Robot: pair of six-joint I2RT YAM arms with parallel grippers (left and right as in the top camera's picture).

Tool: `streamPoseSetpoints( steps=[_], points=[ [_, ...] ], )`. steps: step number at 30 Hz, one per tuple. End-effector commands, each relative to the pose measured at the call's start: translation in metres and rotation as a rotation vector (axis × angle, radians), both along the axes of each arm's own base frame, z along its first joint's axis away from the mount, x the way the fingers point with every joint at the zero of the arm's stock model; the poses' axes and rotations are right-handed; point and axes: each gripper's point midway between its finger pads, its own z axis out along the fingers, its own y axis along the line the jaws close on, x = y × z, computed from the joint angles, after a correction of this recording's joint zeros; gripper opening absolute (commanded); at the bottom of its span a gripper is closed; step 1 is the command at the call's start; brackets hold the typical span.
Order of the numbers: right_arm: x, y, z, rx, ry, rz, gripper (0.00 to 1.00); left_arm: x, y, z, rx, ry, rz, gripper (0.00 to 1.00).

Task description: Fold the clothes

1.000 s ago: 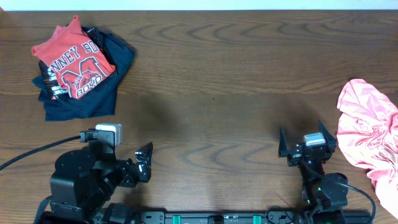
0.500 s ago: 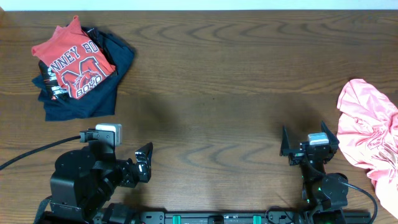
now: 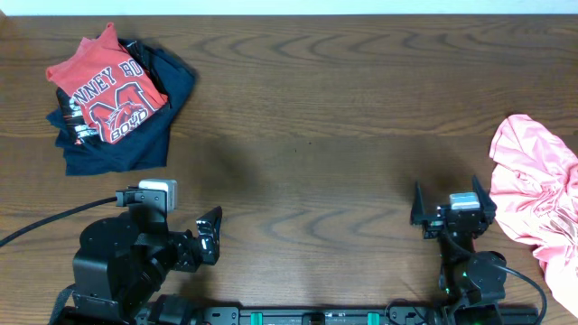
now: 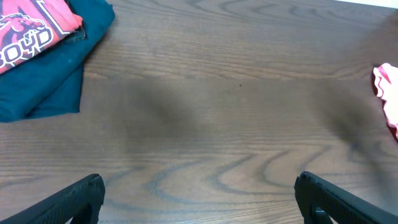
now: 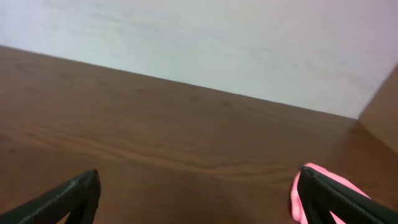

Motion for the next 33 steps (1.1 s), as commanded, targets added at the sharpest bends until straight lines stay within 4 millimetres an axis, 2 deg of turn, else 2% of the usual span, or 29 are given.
streamPoseSetpoints(
  steps=[1,33],
  points=[
    [-0.0011,-0.0196,0.0025,0.036,-0.017,-0.112,0.99,0.0003,0.0008,-0.0005,0.011,-0.003,-0.002,0.98],
    [-0.0008,-0.016,0.0024,0.037,-0.016,-0.09,0.99,-0.002,0.0035,-0.0046,0.031,0.012,0.001,0.98]
  ],
)
